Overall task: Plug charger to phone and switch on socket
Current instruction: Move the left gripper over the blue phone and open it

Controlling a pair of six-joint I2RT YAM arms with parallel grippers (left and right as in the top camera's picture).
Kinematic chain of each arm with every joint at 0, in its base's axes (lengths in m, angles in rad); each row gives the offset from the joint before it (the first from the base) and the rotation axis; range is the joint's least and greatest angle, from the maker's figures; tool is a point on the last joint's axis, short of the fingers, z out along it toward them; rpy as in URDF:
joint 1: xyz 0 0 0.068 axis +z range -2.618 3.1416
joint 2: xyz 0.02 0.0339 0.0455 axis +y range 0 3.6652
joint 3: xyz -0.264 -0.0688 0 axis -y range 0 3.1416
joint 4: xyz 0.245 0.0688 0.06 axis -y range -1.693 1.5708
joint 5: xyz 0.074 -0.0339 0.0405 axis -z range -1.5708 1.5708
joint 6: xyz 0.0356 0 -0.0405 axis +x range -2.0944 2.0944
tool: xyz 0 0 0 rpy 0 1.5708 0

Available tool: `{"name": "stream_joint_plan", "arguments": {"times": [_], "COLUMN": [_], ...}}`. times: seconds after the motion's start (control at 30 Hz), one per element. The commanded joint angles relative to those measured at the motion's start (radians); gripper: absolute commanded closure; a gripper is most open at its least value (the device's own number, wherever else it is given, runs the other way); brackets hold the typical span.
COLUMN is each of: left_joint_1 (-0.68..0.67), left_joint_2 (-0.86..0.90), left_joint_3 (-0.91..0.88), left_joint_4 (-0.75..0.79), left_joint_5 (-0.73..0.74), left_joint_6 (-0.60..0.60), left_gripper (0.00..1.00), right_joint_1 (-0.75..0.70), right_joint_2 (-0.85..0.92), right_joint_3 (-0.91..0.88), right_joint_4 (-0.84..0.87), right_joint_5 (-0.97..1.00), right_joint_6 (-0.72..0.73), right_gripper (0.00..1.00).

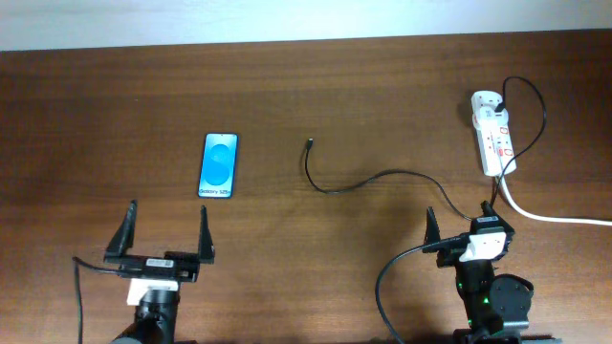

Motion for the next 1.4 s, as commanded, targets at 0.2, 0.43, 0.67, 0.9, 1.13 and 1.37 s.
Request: {"name": "stream_joint_plan", "arguments": {"times": [0.2,0.43,0.67,0.9,1.13,1.37], "left_joint_1": [0.006,0.006,0.006,0.005,0.005,-0.025], "left_joint_2": [0.44,0.795,1.187,1.35,1.428,1.589], "left_joint_3": [0.228,0.442,0.853,1.12,1.262,1.511], "left_joint_4": [0.113,0.125,-0.256,-0.581,-0.779,-1.098], "left_joint_5": [-0.015,0.11,0.266,0.26,0.261,0.247], "left_joint_6": [-0.012,-0.008,-0.008,0.014,0.014,0.085], "left_gripper": [0.01,0.01,0.01,0.01,0.01,0.01], "right_joint_1": [0.005,0.005,0.005,0.005,0.005,0.005], "right_joint_2": [-0.008,-0.008,-0.008,-0.008,-0.008,-0.008], "right_joint_3": [-0.006,-0.006,-0.006,-0.006,-0.006,-0.006], "right_joint_4": [-0.005,-0.005,-0.005,-0.005,-0.005,-0.005], "right_joint_5": [0.009,0.009,0.009,0.009,0.009,0.009], "right_joint_6": [0.005,0.005,0.005,0.005,0.005,0.005], "right_gripper": [0.02,0.02,0.02,0.02,0.02,0.02]}}
